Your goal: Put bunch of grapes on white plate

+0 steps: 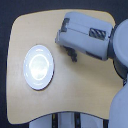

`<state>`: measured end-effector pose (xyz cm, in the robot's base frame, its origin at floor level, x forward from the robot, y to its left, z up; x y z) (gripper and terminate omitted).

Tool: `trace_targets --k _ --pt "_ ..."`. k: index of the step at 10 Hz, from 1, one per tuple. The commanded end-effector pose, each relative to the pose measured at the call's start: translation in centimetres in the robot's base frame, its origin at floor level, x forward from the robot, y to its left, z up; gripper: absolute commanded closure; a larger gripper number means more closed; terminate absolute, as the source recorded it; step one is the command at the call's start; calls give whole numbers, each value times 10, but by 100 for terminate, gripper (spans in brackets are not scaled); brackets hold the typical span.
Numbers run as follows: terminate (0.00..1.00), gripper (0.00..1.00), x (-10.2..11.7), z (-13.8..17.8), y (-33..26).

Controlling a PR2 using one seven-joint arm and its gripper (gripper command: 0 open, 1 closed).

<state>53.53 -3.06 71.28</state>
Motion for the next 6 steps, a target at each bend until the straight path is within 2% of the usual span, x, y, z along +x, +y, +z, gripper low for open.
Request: trace_targets --k 1,6 --pt "0 100 13 8 -6" --pt "0 100 17 13 -10"
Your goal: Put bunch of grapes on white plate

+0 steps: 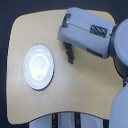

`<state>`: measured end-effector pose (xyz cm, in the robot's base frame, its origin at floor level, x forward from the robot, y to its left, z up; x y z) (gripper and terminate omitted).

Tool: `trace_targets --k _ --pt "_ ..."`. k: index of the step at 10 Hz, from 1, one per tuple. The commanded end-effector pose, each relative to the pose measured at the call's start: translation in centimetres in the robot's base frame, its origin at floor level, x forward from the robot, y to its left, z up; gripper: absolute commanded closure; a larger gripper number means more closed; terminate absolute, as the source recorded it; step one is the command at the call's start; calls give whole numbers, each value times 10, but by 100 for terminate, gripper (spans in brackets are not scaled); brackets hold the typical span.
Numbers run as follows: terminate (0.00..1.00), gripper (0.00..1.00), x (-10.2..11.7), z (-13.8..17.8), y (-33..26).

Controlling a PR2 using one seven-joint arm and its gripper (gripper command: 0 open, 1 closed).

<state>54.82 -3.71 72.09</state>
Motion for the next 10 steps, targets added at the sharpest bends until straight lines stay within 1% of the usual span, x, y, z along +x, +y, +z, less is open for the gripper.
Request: trace_targets --k 1,4,6,7,8,10 --pt "0 100 5 6 -7" --pt "0 100 8 18 -17" --pt "0 100 10 35 -21" --pt "0 100 7 50 -22" --pt "0 100 7 76 -22" --pt "0 100 4 114 -19"
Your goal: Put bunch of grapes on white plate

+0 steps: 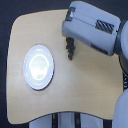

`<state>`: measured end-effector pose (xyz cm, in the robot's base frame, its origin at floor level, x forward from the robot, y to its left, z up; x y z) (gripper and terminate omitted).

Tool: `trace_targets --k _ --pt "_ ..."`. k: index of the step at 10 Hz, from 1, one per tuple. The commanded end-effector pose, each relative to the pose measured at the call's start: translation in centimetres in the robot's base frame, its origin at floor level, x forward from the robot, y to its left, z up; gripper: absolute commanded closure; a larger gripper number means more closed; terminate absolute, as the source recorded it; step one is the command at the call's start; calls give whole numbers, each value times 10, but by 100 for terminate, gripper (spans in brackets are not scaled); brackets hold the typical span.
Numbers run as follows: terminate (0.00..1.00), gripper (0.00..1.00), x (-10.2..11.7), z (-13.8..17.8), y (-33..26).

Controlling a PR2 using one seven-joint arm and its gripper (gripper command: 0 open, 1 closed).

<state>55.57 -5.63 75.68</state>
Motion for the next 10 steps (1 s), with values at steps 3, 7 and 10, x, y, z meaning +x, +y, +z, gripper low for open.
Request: trace_targets --k 3,7,10 --pt "0 100 -29 122 10" --pt "0 100 -74 126 51" --pt "0 100 -128 108 127"
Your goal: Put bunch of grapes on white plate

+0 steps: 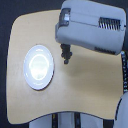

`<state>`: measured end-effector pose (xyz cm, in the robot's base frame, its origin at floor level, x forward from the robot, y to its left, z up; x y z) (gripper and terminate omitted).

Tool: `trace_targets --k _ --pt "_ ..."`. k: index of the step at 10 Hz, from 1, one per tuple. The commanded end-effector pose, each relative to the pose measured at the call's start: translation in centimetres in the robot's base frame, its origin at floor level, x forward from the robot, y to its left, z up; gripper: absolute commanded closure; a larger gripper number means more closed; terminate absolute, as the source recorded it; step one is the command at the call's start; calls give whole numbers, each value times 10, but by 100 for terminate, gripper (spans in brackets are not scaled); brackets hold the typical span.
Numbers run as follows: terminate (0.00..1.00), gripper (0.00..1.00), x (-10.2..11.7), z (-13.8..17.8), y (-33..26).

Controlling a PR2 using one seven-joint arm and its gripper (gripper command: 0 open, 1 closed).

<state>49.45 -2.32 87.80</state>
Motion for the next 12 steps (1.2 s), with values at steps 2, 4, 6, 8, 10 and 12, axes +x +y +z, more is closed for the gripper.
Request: trace_targets --k 2,4,6,8,10,12 --pt "0 100 -91 -24 129" --pt "0 100 -104 -36 158" --pt "0 100 -108 -46 173" --pt "0 100 -95 -53 182" --pt "0 100 -81 -59 190" --pt "0 100 -68 -69 205"
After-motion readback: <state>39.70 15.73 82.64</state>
